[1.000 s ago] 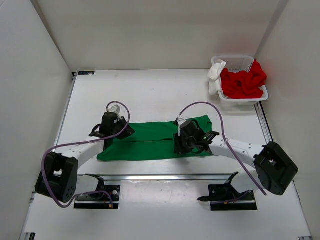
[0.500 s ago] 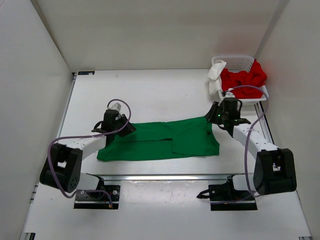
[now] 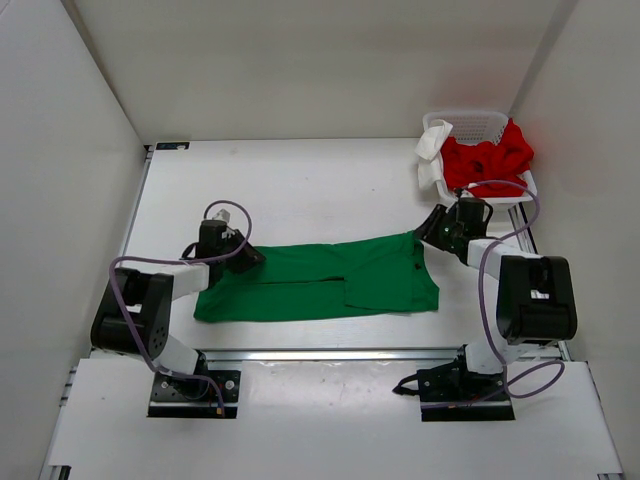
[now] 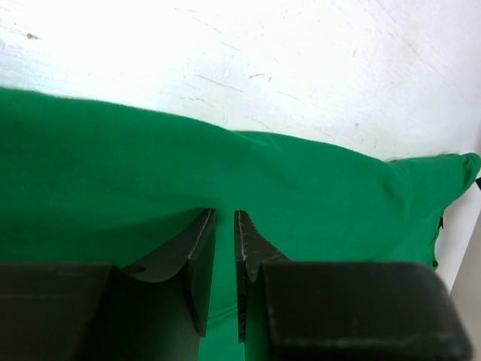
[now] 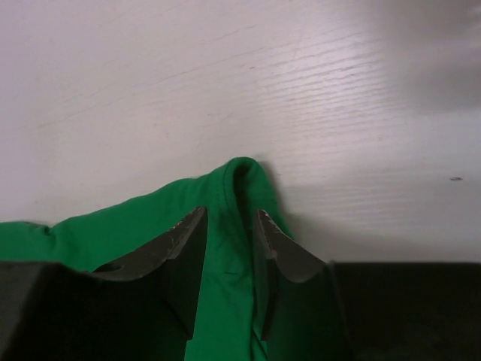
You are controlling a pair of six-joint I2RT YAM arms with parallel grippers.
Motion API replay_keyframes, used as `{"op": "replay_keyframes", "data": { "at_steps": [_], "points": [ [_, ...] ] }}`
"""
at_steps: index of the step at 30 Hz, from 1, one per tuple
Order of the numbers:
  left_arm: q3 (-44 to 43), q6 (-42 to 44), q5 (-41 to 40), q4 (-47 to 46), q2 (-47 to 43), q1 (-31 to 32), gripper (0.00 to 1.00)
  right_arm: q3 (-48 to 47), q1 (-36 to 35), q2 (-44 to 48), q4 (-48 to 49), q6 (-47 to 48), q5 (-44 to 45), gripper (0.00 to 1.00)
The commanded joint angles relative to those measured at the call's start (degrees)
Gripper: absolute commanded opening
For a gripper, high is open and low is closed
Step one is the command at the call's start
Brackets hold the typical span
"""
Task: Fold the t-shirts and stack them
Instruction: Fold the other side of the tshirt into a rectangle
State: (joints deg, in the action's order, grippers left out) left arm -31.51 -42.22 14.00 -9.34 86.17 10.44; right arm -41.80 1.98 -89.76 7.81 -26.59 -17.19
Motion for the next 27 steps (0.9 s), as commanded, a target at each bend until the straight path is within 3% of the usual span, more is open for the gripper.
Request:
{"op": "replay_keyframes", "data": {
  "at_steps": [1,12,18,23,25,27],
  "points": [
    [0.2,-0.4,2.1,-2.7,0.1,-1.3,0.27,1.1,-0.3,-0.4,7.7,-1.9,-3.5,0.30],
    [1.6,-0.5,2.0,-3.8,0.4,-4.1,0.26,1.0,0.7,-5.3,9.8,-3.3,-4.8,0.19],
    [2.4,-1.3,3.0,-4.4,1.6,-5.9,0.26,0.9,1.8,-4.9,9.9,-3.6,-4.2,0.00],
    [3.6,-1.9,2.7,-4.7,1.3,-7.4,0.26,1.2,2.9,-4.2,8.0,-3.5,-1.4,0.00],
    [3.6,-1.7,1.7,-3.8,0.9,-8.2,0.26,0.1,3.2,-4.8,7.5,-2.9,-1.5,0.04],
    [3.6,-2.1,2.0,-3.5,0.6,-8.5,0.26,-0.8,2.7,-5.4,7.1,-3.2,-2.1,0.13]
  ]
}}
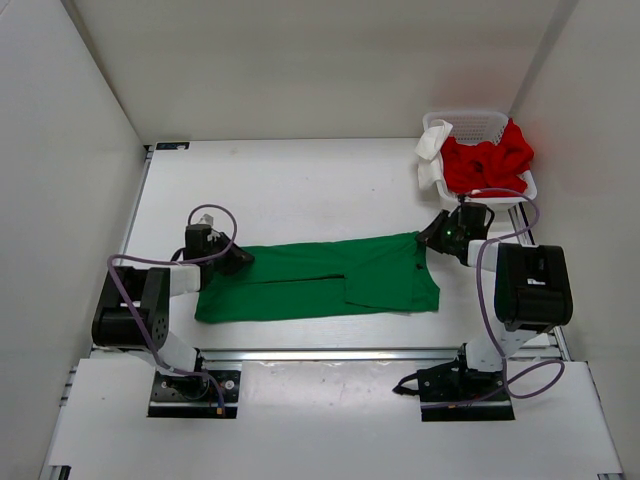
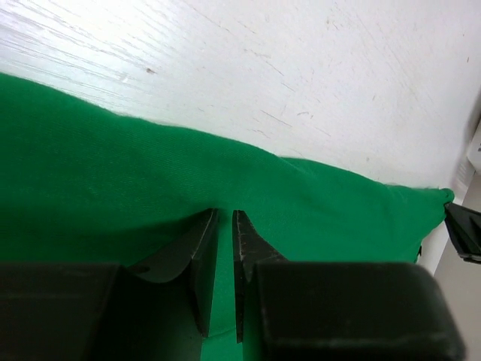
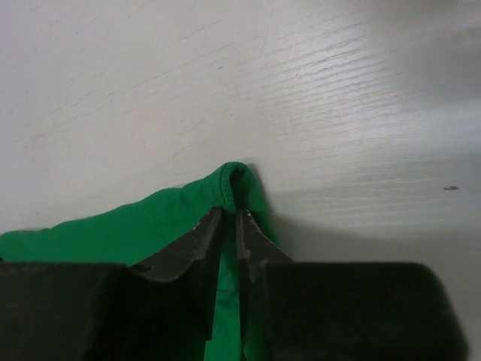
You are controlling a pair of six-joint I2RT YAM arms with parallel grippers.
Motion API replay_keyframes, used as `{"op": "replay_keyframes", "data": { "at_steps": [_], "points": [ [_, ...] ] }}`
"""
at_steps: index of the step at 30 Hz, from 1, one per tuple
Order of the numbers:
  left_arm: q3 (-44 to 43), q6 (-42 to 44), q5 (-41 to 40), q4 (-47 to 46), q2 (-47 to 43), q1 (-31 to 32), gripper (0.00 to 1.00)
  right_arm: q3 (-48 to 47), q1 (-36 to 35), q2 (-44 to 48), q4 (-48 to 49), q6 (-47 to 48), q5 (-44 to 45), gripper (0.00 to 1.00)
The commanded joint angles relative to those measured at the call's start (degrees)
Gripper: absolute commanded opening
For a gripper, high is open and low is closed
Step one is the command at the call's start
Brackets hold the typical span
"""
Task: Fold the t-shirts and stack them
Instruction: Fold the other side of the tshirt into a rectangle, then rotate the tshirt 80 degrees
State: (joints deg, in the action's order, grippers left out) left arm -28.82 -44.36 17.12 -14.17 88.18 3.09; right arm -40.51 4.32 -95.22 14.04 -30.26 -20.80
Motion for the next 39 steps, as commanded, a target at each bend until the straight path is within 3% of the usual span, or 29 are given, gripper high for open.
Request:
{"op": "replay_keyframes", "data": {
  "at_steps": [1,6,9,10,13,18,21,27,30,33,36,38,39],
  "points": [
    [1.0,0.0,-1.4,1.4,-1.6,-1.3,0.25,-2.2,-0.1,0.0,0.5,0.7,1.5,0.16],
    [1.1,-1.2,1.1,1.9,-4.6,-1.6,0.26,-2.2,-2.2,6.8,-4.0,1.3,3.9,0.37],
    [-0.4,1.4,-2.5,5.5,-10.2,1.5,0.29,-1.5,-6.0,14.4,-8.5,3.5,11.8,0.42],
    [-1.1,2.0,-4.8,7.4,-12.7,2.8,0.30,-1.0,-7.4,15.7,-9.9,4.0,13.3,0.41],
    [-1.9,3.0,-7.5,8.8,-17.7,6.3,0.32,2.3,-12.2,21.7,-11.8,4.2,15.2,0.16],
    [-3.9,7.5,-7.9,13.6,-19.6,12.7,0.33,5.3,-24.3,20.8,-17.5,4.8,19.5,0.00],
    [-2.7,8.5,-7.0,13.7,-19.8,15.3,0.33,6.2,-26.7,17.0,-18.4,4.5,17.9,0.00],
    [-1.2,9.5,-5.7,14.0,-23.0,16.5,0.34,-1.6,-26.7,4.6,-19.9,6.4,15.4,0.00],
    [-0.5,9.6,-6.2,14.2,-24.5,16.9,0.35,-10.4,-24.6,-4.8,-20.1,7.6,12.9,0.00],
    [-1.1,10.5,-5.8,14.2,-25.3,15.2,0.35,-27.4,-22.3,-18.5,-24.0,8.7,10.3,0.00],
    [-2.2,11.5,-5.5,17.5,-24.6,13.5,0.35,-53.6,-21.2,-35.0,-33.1,10.1,6.3,0.00],
    [-3.2,11.5,-5.1,18.5,-23.8,12.2,0.35,-83.2,-21.2,-45.7,-45.5,11.1,3.8,0.00],
    [-3.3,11.3,-5.0,18.5,-23.8,12.1,0.36,-91.6,-20.8,-52.7,-49.2,11.5,3.4,0.00]
  ]
}}
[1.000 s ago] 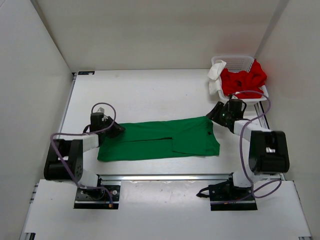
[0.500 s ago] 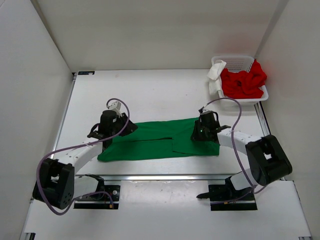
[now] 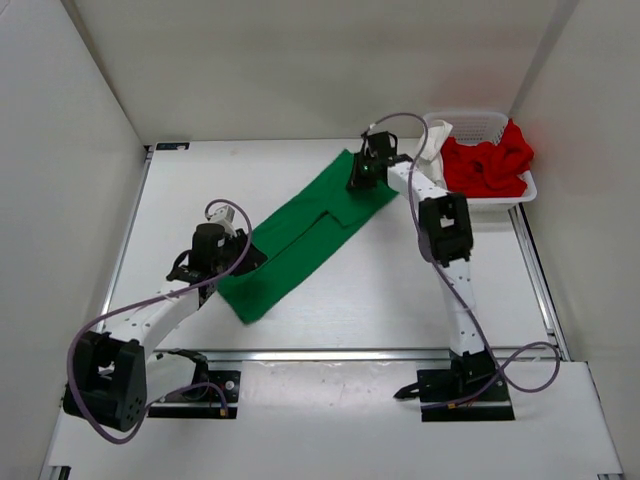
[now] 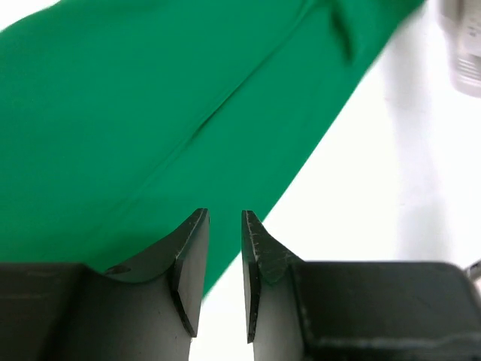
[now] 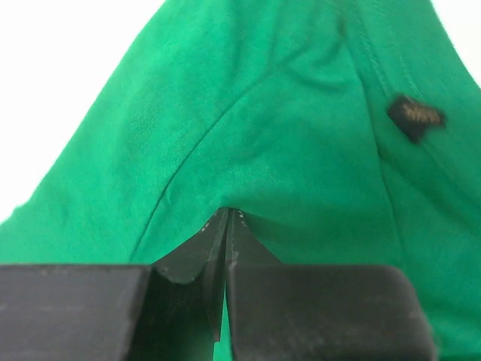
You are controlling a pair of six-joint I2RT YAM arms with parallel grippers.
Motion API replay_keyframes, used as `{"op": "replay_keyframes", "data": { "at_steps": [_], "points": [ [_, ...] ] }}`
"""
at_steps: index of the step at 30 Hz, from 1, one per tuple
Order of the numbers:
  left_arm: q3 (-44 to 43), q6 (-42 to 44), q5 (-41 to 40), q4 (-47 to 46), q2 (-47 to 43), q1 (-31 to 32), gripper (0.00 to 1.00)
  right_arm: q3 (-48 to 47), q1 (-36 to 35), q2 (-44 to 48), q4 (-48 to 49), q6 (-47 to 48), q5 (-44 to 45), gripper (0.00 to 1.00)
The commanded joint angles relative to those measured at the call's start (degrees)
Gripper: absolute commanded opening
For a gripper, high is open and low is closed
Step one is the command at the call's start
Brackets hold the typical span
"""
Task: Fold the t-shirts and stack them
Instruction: Rotate the tshirt 80 degrees
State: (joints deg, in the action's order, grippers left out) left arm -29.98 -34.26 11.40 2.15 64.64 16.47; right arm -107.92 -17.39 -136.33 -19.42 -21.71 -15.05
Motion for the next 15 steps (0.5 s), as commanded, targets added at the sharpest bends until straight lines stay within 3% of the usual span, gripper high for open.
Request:
{"op": "replay_keyframes", "data": {
  "at_steps": [1,2,3,5,11,13,15],
  "points": [
    [-2.5,0.9,0.6,2.5,0.0,-1.5,0.36,-42.7,0.5,-18.5,-22.0,3.3,-2.8,0.00],
    [-3.1,0.8,0.9,2.9,0.3,-2.0,0.35,-51.5,0.9,-17.8,-21.8,2.6,-4.5,0.03],
    [-3.3,0.9,1.2,3.6,0.3,-1.7,0.36,-39.5,1.1,-13.7,-18.0,1.2,-7.2,0.02],
    [-3.7,1.4,0.6,4.2,0.0,-0.7,0.36,-26.7,1.0,1.0,-9.8,1.3,-6.4,0.04],
    [-2.2,1.3,1.8,5.9,-2.6,-1.6,0.37,-1.3,-6.7,26.9,-5.0,6.1,1.9,0.28],
    [-1.3,1.7,2.2,6.9,-5.6,-2.9,0.38,10.9,-9.8,34.4,-0.8,4.8,2.5,0.30],
    [-0.4,2.9,3.0,7.8,-7.6,-5.3,0.38,29.1,-16.4,42.6,6.8,1.3,5.8,0.33]
  ]
}}
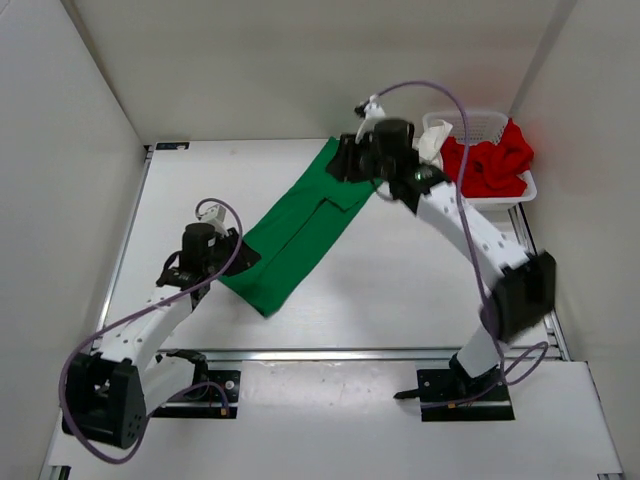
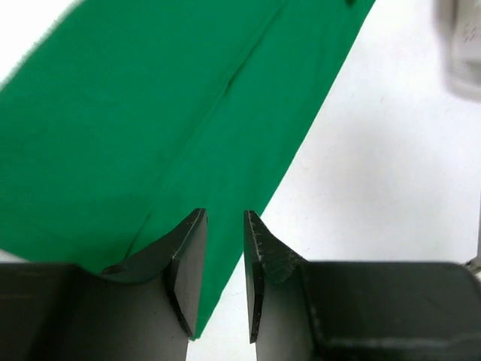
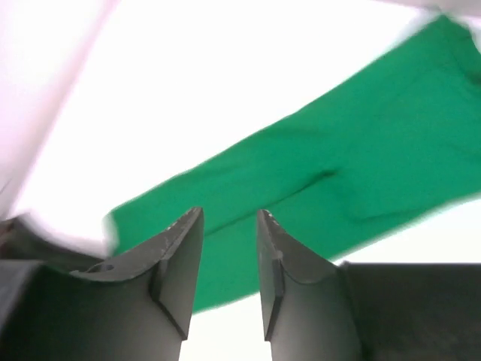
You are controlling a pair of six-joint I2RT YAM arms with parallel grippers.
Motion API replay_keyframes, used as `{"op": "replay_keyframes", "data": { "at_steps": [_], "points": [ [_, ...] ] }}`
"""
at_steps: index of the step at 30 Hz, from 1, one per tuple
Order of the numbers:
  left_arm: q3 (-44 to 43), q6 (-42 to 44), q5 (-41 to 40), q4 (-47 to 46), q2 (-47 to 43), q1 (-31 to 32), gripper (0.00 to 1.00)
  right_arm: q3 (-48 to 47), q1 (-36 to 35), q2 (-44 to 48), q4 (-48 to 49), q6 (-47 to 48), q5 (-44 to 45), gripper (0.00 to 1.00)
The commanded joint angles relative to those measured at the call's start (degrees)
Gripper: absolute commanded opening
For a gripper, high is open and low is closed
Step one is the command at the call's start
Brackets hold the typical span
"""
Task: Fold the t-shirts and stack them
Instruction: Rotate the tshirt 80 degrees
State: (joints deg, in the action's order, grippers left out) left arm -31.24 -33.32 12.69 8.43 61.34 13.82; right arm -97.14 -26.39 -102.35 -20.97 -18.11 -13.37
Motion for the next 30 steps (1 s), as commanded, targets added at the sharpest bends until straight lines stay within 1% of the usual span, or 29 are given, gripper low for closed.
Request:
{"op": "replay_keyframes", "data": {
  "at_steps": [1,3,5,6,9,10,14,15,18,21,23,24,26,28,30],
  "points": [
    [0.8,1.8,1.6,1.9,-6.0,-2.9,0.38,22.7,-9.1,10.6,10.7,-3.4,4.7,0.33],
    [0.6,3.1,0.6,4.3,-6.8,-3.2,0.39,35.7,-15.2,13.7,19.0,-9.7,4.8,0.33],
    [-0.6,4.2,0.3,5.5,-7.8,-3.7,0.39,41.8,-19.4,14.9,23.9,-14.6,5.1,0.35],
    [-0.5,3.7,1.5,5.5,-8.5,-3.9,0.40,44.0,-21.8,14.9,26.9,-16.9,5.4,0.36],
    [0.3,2.7,2.2,5.4,-9.5,-3.6,0.39,45.6,-26.2,11.2,28.4,-19.7,6.9,0.37],
    [0.4,2.8,1.7,5.6,-9.9,-2.9,0.40,44.9,-27.1,10.4,28.5,-20.4,6.8,0.37],
    [2.0,2.6,2.6,5.5,-11.8,-2.6,0.39,44.1,-28.9,4.5,29.8,-21.9,7.6,0.40],
    [2.4,2.2,2.2,5.5,-12.1,-2.6,0.39,44.1,-29.2,3.0,30.5,-22.7,7.6,0.42],
    [3.2,3.2,1.5,6.4,-13.2,-2.6,0.40,45.1,-27.7,-0.6,33.2,-24.6,7.2,0.44],
    [4.0,3.5,1.3,6.3,-13.1,-2.4,0.38,45.5,-26.5,-4.2,35.7,-27.1,5.4,0.43],
    [3.4,3.8,0.7,6.3,-12.4,-1.7,0.39,44.5,-25.1,-5.8,36.6,-28.1,4.6,0.43],
    [3.7,3.6,0.2,6.3,-12.2,-1.4,0.38,44.3,-24.9,-7.0,36.5,-28.0,4.3,0.41],
    [3.2,3.6,0.2,6.3,-11.9,-1.1,0.39,43.0,-23.8,-8.5,36.4,-28.0,3.1,0.29],
    [2.9,3.4,0.2,6.3,-11.7,-0.7,0.38,43.7,-23.0,-9.0,36.0,-28.4,1.2,0.10],
    [2.7,3.4,0.6,6.2,-11.7,-0.7,0.39,46.2,-22.0,-6.6,36.8,-28.1,1.8,0.03]
  ]
}}
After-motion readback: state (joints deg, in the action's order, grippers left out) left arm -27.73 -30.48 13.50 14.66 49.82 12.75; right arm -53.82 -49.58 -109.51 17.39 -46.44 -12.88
